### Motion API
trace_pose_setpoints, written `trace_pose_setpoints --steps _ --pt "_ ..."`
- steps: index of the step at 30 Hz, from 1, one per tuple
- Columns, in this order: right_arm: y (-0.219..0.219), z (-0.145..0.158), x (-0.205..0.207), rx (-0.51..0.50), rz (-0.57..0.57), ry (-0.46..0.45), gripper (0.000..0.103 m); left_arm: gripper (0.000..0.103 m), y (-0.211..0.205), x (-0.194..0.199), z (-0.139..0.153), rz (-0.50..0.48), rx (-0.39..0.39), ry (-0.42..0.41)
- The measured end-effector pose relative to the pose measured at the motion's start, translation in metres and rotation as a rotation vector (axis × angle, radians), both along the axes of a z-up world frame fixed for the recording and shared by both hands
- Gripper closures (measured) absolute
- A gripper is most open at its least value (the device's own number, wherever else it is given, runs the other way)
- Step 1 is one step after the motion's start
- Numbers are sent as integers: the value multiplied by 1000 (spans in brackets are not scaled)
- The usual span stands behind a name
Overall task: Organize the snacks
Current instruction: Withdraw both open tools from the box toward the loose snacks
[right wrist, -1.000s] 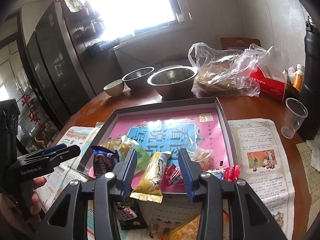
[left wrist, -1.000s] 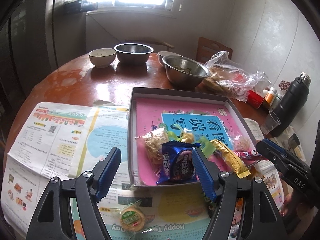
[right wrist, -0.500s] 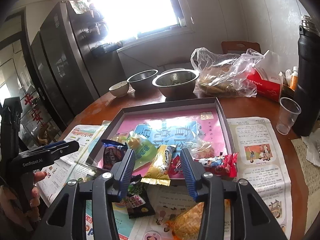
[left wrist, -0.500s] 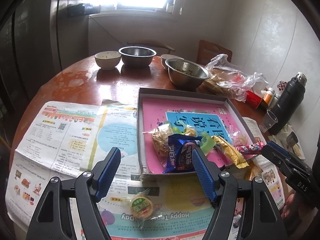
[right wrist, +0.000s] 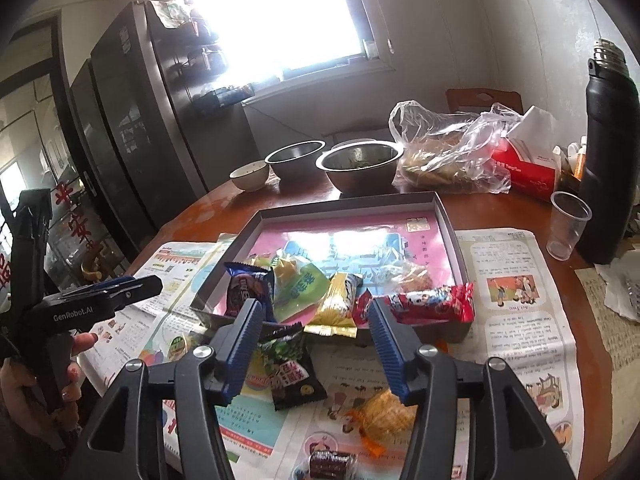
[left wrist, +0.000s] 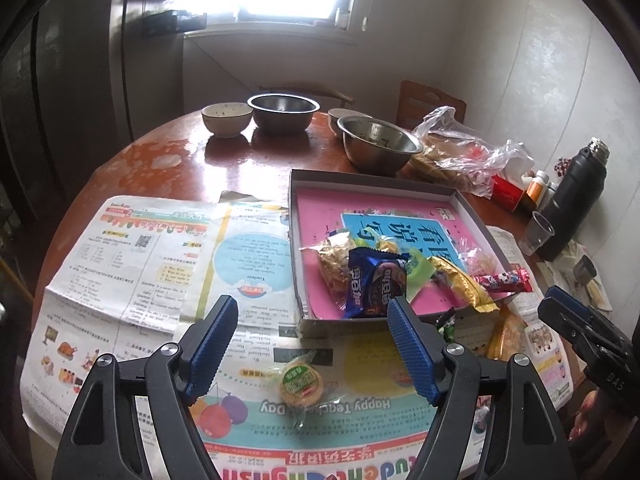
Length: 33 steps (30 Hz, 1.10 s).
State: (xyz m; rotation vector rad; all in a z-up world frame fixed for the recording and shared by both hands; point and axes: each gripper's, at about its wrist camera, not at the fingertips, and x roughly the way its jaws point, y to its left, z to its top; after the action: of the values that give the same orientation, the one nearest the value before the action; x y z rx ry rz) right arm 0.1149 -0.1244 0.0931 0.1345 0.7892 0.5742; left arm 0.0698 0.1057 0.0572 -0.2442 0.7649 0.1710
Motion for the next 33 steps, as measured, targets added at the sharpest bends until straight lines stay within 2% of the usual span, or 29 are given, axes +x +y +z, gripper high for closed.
trace_pose_setpoints --steps 21,27,33 --pt "-12 -20 -47 -39 -10 43 46 24 6 -22 -21 15 -17 60" --pt "-12 -27 -60 -56 -13 38 46 24 3 -27 -32 16 -20 90" --pt "-11 -38 -70 -60 -5 70 46 24 -2 -27 -45 18 -31 122"
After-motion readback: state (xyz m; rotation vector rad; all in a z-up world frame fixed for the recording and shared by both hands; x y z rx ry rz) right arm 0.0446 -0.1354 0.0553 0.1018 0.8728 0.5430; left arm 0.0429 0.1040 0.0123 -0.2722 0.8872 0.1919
